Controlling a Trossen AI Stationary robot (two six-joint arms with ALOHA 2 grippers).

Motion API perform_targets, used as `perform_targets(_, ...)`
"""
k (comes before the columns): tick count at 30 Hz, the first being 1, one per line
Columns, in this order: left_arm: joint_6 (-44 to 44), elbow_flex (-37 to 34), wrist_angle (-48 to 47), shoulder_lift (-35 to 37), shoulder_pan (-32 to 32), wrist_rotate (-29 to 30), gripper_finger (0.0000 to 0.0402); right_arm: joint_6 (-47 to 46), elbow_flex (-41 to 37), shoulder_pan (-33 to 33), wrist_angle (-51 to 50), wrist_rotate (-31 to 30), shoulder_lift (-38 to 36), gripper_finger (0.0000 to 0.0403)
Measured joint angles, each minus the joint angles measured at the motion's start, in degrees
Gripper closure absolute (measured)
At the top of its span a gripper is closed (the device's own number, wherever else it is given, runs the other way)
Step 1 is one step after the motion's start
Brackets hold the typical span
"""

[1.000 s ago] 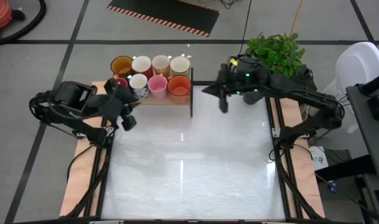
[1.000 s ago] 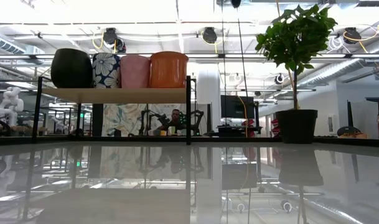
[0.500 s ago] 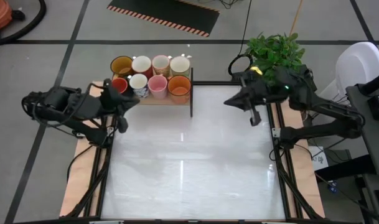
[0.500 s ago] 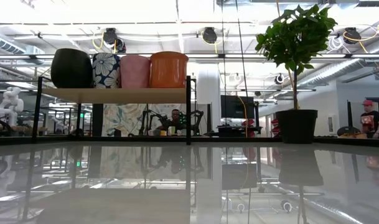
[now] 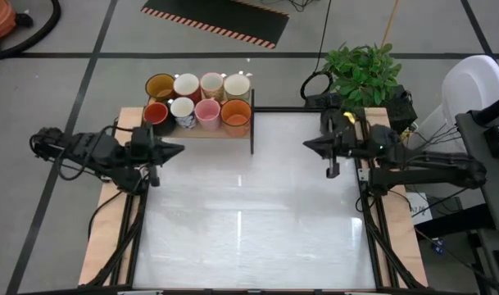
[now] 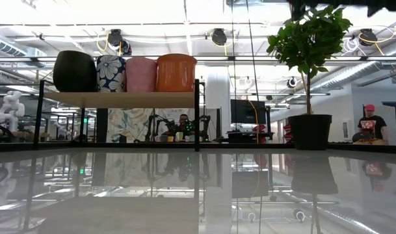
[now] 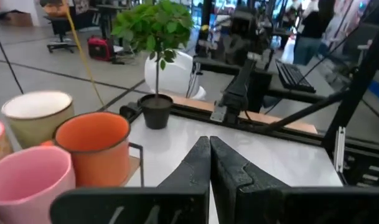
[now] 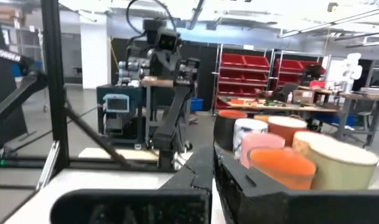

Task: Place coffee mugs
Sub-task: Return to Home Position

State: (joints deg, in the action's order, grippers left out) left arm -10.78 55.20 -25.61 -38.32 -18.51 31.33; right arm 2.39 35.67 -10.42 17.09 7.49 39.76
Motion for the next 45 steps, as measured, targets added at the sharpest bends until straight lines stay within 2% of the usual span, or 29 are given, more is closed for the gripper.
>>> perform_targets(8, 0.4, -9.1, 5.0, 8.4, 2.5, -0.4, 0.04, -1.4, -10.8, 0.0, 6.2, 0.2, -0.6, 0.0403)
perform_targets(12, 2.6, -12.2, 4.5, 11.2, 3.1, -2.9, 0.0401, 0.8, -15.4, 0.0, 10.1, 0.1, -0.6, 0.0403)
perform_targets(19, 2.2, -17.1, 4.4, 16.3, 3.2, -3.4, 0.0401, 1.9, -23.1, 0.0, 15.6, 0.1, -1.0, 0.0403)
perform_targets(26, 7.3, -20.3, 4.0, 21.5, 3.2, -2.9, 0.0401, 3.5, -26.3, 0.0, 15.3, 0.1, -1.9, 0.0403)
perform_targets(41, 6.9, -28.6, 3.8, 33.1, 3.2, -2.8, 0.0401, 1.7, -30.4, 0.0, 14.3, 0.1, -6.8, 0.0403)
perform_targets(45, 6.9, -28.7, -0.1, 37.0, 3.2, -2.3, 0.0401, 1.2, -32.8, 0.0, 13.8, 0.1, -8.9, 0.0403)
